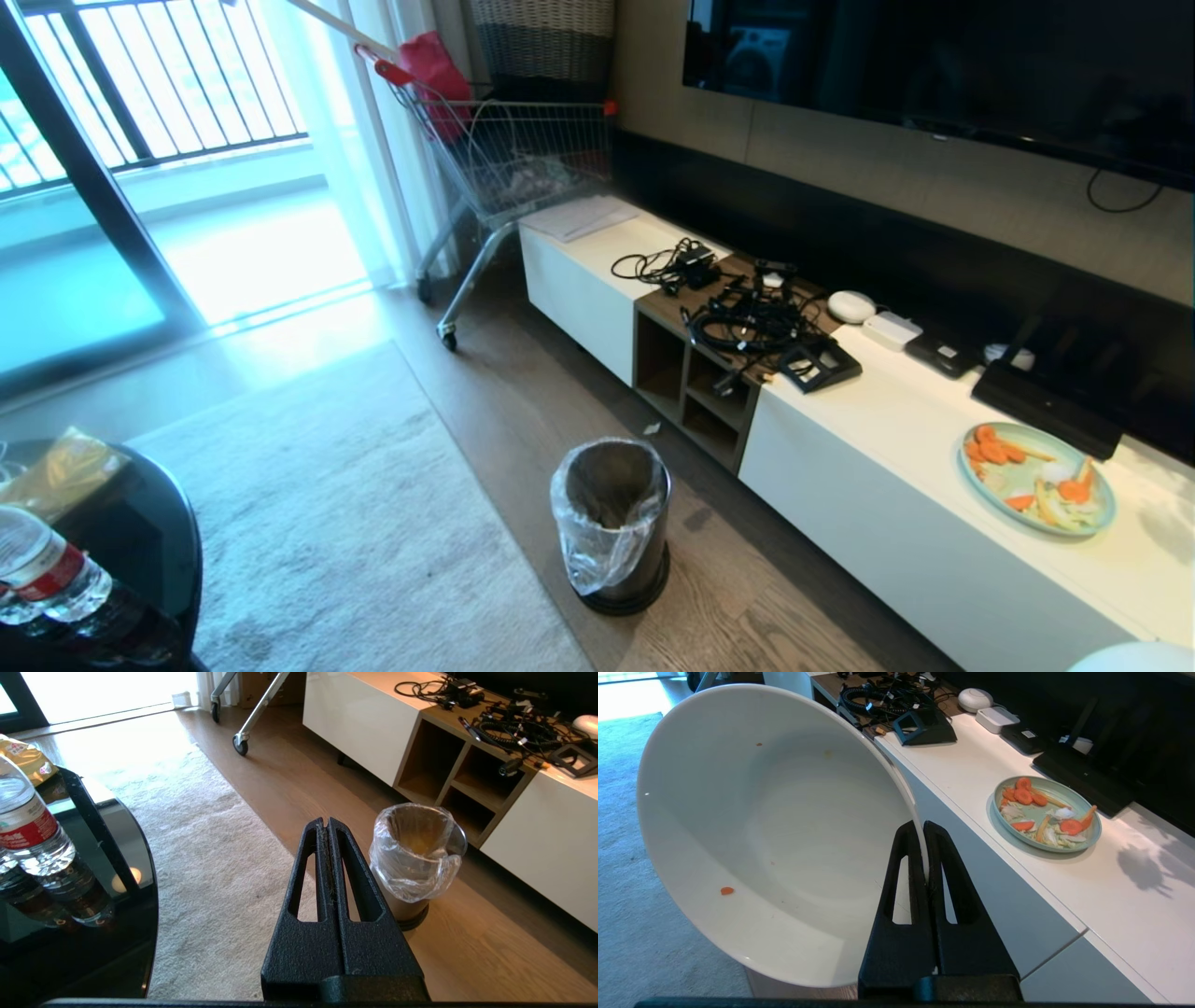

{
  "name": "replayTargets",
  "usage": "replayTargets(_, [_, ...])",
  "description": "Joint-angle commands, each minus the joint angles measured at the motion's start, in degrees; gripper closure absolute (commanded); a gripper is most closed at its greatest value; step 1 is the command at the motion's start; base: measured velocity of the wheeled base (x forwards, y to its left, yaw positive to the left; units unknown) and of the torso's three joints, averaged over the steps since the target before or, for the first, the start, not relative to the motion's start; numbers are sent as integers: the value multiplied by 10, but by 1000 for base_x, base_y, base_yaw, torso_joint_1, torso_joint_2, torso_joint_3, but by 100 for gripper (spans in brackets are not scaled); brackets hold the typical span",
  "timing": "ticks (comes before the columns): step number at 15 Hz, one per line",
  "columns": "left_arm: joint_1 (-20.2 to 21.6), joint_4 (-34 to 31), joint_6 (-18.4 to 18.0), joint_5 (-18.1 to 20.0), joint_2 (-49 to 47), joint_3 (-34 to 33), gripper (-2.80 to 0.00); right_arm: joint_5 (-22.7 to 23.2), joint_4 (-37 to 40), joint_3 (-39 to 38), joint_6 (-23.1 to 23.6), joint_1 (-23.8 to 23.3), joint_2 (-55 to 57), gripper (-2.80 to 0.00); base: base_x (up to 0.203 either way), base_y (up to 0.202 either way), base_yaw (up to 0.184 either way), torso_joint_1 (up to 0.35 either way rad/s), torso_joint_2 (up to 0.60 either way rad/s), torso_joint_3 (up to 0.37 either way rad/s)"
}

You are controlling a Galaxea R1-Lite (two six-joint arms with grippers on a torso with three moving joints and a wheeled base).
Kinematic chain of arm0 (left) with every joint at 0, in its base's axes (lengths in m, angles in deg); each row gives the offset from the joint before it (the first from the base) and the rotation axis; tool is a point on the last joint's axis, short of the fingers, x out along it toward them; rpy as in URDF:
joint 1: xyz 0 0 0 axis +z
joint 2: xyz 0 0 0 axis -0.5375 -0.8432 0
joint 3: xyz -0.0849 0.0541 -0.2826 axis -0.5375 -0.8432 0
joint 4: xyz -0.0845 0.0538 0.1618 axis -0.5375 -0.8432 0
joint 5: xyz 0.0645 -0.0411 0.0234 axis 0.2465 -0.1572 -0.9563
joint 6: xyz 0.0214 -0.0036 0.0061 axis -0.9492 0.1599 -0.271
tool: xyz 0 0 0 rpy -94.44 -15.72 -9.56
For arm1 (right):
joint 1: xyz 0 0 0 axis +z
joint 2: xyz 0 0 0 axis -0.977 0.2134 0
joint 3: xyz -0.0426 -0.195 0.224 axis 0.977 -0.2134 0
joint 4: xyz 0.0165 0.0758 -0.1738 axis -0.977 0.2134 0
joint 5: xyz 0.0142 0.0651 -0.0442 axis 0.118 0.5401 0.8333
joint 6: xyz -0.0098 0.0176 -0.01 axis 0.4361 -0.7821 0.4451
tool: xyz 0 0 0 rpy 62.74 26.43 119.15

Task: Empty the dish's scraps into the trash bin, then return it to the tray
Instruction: Put the bowl back to the table

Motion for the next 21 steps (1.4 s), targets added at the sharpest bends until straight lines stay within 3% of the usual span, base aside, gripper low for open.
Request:
replayTargets(1, [0, 0, 1, 0, 0, 0, 0, 1, 0, 0, 0, 0, 1, 0, -171, 0, -2, 7, 2, 7])
replayTargets(13, [0, 0, 1, 0, 0, 0, 0, 1, 0, 0, 0, 0, 1, 0, -183, 0, -2, 0, 2, 3])
replayTargets(21, [0, 0, 0, 0, 0, 0, 0, 0, 1, 0, 0, 0, 1, 0, 0, 0, 0, 0, 0, 0])
